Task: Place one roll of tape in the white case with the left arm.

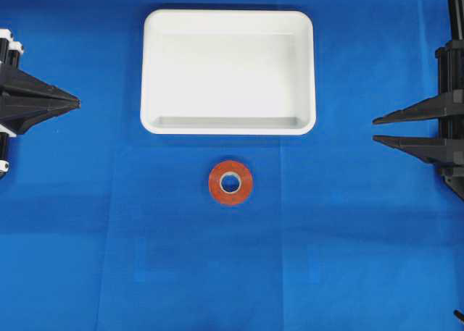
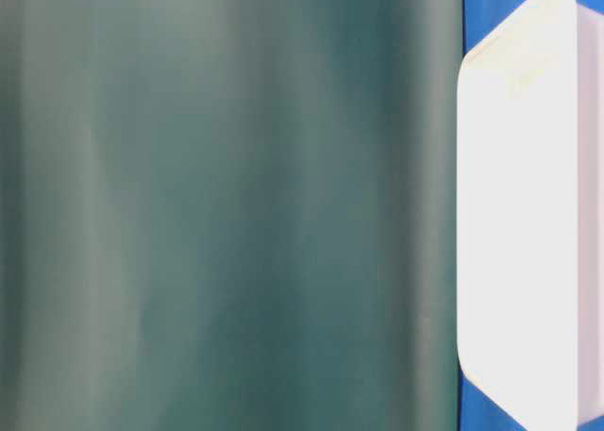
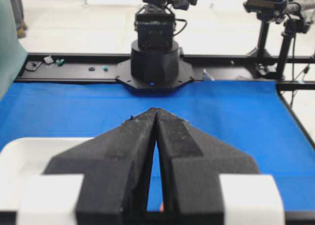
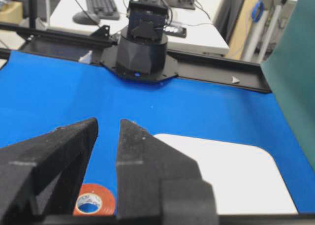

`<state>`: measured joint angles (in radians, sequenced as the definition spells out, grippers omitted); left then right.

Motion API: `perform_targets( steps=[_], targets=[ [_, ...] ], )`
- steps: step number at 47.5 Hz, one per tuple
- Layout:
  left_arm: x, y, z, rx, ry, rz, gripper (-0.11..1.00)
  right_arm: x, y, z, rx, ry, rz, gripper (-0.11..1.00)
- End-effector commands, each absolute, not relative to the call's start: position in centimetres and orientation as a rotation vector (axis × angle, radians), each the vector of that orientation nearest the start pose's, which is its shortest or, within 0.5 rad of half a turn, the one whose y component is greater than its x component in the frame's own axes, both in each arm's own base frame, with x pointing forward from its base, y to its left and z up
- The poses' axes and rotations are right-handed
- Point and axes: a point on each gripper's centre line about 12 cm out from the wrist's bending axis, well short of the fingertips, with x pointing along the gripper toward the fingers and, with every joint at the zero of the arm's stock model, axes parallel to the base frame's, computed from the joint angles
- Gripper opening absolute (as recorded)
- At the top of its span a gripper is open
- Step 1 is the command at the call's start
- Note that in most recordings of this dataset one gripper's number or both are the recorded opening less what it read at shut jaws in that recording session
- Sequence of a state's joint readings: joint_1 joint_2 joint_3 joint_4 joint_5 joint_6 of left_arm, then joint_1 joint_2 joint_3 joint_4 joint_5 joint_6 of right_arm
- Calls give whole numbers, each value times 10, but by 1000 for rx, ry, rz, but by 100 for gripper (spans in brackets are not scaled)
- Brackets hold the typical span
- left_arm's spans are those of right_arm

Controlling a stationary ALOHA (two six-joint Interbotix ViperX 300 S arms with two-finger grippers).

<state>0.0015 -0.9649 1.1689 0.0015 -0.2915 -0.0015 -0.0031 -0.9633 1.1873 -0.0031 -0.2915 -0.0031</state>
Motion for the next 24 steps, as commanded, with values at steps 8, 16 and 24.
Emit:
perform_targets(
  steps=[8,16,24],
  targets=[
    [202,-4,300,-3,-98,-23,0,205,-1,300,-24,-86,-3,-9],
    [218,-17,293,-2,-93,-84,0,207,-1,298,-23,-74,-3,-11],
    [248,-28,287,-5,-75,-119,0,208,-1,296,-21,-69,-4,-11]
  ],
)
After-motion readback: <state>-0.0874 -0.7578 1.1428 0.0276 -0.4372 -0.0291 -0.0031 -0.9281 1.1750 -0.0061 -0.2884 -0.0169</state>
